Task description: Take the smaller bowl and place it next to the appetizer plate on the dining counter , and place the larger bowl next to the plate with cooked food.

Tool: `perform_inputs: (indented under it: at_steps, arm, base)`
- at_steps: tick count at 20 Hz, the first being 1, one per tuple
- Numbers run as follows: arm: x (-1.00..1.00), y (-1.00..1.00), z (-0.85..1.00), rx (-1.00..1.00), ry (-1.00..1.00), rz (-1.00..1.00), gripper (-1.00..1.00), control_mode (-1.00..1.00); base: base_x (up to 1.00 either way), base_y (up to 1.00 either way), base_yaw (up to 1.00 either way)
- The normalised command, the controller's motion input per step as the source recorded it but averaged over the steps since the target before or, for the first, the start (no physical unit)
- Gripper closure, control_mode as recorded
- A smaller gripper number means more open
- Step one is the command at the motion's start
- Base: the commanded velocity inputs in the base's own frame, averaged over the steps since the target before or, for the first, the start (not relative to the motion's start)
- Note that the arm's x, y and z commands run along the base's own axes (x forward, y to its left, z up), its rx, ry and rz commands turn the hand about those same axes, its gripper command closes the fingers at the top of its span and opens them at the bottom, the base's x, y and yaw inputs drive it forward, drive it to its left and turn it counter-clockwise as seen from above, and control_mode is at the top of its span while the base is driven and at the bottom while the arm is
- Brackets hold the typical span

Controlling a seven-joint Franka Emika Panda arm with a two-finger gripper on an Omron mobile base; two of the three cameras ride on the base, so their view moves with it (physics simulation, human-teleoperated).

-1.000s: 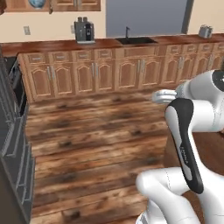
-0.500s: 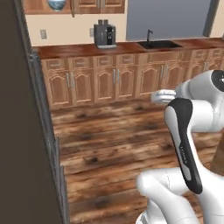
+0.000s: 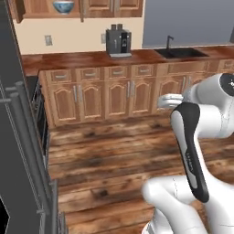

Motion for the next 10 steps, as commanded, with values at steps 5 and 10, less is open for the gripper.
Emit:
perform_inputs:
  at_steps: [5,10]
  arm:
    - [0.00,0.00,0.00,0.00,0.00,0.00,-1.00,1.00]
    - [0.00,0.00,0.00,0.00,0.00,0.00,-1.00,1.00]
  base:
    - [1.00,0.00,0.11]
    - [1.00,0.00,0.11]
